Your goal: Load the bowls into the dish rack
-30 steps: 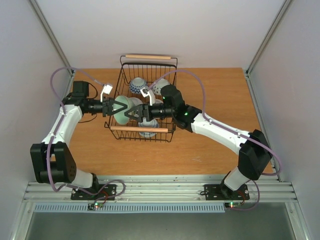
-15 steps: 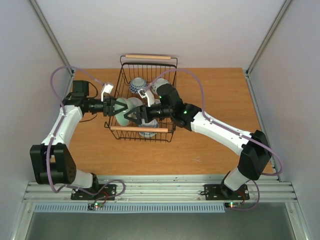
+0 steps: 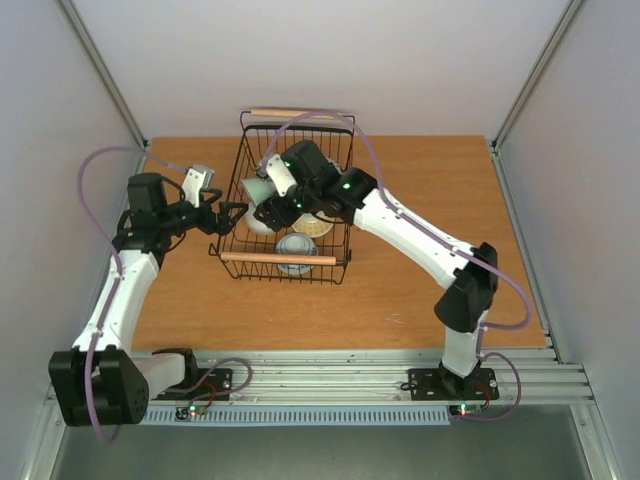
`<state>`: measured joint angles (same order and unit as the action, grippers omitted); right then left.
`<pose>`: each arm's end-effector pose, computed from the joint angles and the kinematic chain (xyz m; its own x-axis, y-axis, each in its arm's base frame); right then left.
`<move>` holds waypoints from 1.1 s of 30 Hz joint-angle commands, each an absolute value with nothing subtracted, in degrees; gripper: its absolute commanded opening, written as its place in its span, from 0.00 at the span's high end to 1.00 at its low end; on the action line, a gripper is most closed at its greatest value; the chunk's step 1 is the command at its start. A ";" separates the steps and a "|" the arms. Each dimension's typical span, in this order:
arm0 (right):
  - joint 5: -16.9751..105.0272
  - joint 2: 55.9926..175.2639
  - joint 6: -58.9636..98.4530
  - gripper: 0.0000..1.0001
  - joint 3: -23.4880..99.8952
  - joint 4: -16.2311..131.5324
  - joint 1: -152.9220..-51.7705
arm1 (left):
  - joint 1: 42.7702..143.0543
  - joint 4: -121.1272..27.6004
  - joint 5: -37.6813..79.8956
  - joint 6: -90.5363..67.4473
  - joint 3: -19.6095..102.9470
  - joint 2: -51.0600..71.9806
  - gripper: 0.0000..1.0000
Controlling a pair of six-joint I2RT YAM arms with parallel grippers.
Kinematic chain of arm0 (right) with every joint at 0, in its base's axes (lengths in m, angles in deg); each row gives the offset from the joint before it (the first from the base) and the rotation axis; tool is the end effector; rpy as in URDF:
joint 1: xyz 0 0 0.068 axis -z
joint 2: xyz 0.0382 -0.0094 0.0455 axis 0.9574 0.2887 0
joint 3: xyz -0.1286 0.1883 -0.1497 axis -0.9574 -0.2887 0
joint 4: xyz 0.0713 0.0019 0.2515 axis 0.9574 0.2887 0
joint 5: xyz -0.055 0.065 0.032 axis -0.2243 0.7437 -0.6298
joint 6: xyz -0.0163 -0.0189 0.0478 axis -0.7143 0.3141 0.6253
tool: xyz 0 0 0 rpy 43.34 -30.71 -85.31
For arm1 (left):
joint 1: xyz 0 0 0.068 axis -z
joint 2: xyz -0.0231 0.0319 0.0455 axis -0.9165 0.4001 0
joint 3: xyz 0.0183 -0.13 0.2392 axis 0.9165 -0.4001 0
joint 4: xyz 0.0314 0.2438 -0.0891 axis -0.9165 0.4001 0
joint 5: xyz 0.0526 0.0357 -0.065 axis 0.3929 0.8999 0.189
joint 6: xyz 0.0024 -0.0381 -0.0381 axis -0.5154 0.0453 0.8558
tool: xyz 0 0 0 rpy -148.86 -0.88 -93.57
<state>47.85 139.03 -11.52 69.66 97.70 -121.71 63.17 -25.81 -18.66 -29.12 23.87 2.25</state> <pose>0.2689 0.3146 0.3730 -0.0251 -0.6404 -0.7677 -0.9315 0.2937 -0.2146 0.2542 -0.0121 0.3097 -0.4594 0.0440 -0.8871 0.6453 0.7028 -0.2993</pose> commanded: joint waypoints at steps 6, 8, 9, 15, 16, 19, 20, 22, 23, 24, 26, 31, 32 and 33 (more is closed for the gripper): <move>39.16 148.78 -32.48 0.99 81.82 112.50 -121.91 | 63.20 -37.56 -6.27 -26.95 18.73 -5.30 0.00; 38.92 151.40 -34.20 0.99 85.05 115.25 -121.76 | 63.21 -37.45 -6.19 -26.84 18.80 -4.81 0.01; 38.93 152.83 -34.85 0.99 86.89 117.03 -121.74 | 63.21 -37.46 -6.04 -26.82 18.87 -4.57 0.01; 41.75 161.92 -37.65 0.99 98.27 125.75 -121.56 | 63.16 -36.21 -4.98 -26.71 19.74 -2.86 0.01; 42.13 163.13 -37.89 0.99 99.96 127.04 -121.44 | 63.21 -36.14 -4.93 -26.80 19.77 -2.70 0.01; 43.15 166.38 -38.34 0.99 103.65 128.78 -121.41 | 63.16 -36.07 -5.08 -26.82 19.90 -2.31 0.01; 43.42 167.12 -38.39 0.99 104.13 128.67 -121.39 | 63.11 -36.01 -5.23 -26.77 20.01 -2.21 0.01; 43.56 168.40 -38.56 0.99 104.62 128.36 -121.41 | 63.18 -35.77 -5.15 -26.58 20.20 -2.00 0.01; 43.45 169.07 -38.62 0.99 104.99 128.31 -121.39 | 63.11 -35.77 -5.14 -26.60 20.22 -2.06 0.01; 43.24 169.71 -38.66 0.99 105.39 128.29 -121.38 | 63.11 -35.70 -5.09 -26.57 20.17 -2.10 0.01; 42.25 170.71 -38.58 0.99 105.68 127.81 -121.39 | 63.16 -35.91 -5.10 -26.55 20.05 -2.19 0.01; 34.21 171.92 -38.68 0.99 103.31 124.08 -121.91 | 63.13 -36.06 -5.34 -26.49 20.03 -1.79 0.01; 32.32 171.84 -38.99 0.99 102.08 122.84 -122.17 | 63.13 -36.05 -5.42 -26.47 20.04 -1.57 0.01; 30.60 171.83 -39.27 0.99 100.97 121.52 -122.50 | 63.16 -36.09 -5.43 -26.46 20.11 -1.39 0.01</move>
<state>39.54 171.75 -37.68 102.71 127.49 -121.71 63.10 -33.37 -4.54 -26.52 19.17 -1.97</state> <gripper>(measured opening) 0.788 0.994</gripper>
